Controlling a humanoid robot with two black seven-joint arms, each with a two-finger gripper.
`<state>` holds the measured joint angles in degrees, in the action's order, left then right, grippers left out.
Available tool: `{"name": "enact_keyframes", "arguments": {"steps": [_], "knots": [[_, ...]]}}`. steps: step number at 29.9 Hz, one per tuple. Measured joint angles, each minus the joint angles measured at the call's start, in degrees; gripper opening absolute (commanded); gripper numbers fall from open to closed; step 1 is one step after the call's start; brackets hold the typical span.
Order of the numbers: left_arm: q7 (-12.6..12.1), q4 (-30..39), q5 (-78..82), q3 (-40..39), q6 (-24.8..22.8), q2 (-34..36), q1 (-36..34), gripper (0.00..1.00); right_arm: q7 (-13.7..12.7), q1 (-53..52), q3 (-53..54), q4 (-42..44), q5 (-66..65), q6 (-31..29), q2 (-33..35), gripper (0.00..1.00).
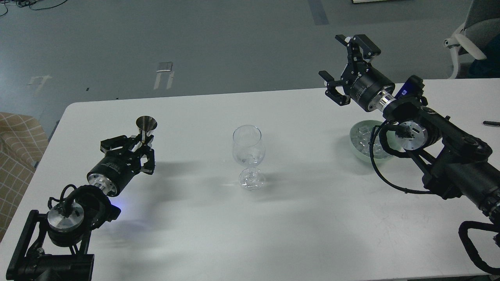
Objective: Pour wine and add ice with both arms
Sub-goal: 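Turn the jigger upright and set it down on the table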
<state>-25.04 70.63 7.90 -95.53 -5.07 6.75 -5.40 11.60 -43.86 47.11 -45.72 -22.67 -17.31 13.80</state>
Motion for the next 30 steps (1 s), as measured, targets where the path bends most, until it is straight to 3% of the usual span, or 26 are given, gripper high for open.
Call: {"name": "enact_keyframes", "arguments": {"steps": [30], "knots": [[1.4, -4.5, -0.7, -3.2, -0.7, 0.3, 0.2, 0.33, 0.0, 0.4, 0.0, 0.2, -0.8, 0.0, -0.5, 1.00]]}}
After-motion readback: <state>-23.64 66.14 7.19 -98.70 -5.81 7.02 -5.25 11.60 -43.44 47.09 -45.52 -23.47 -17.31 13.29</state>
